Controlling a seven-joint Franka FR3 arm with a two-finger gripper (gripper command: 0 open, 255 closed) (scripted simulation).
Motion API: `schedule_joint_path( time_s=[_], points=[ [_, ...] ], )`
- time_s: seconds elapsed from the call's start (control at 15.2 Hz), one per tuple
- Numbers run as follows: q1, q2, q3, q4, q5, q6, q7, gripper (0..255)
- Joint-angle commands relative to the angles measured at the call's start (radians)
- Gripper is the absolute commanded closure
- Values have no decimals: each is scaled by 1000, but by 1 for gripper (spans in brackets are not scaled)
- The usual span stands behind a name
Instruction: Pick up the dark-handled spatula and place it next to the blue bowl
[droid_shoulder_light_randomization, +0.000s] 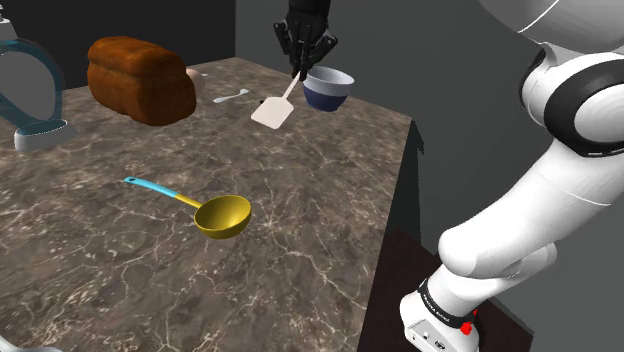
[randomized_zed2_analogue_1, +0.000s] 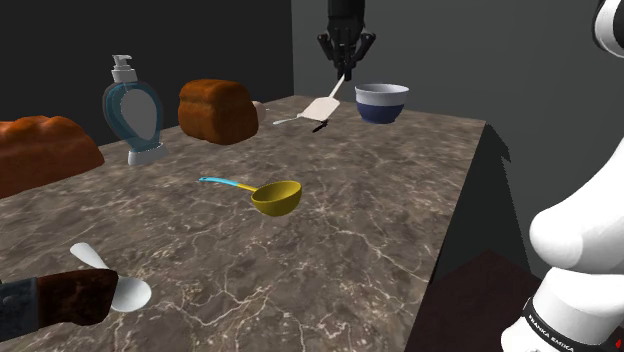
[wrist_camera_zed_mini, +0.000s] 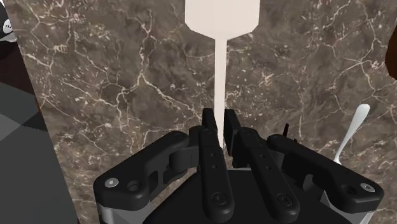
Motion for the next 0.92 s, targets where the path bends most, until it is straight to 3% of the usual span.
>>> schedule_joint_path(
  time_s=[0.0,0.4,0.86],
  points=[
    [-48,-62,-48,-46,52,15,-88,255],
    [-121,-146,-179,-121,110,37,-283,255],
    [-184,-156,-295,-147,107,53,-464,255]
  ],
)
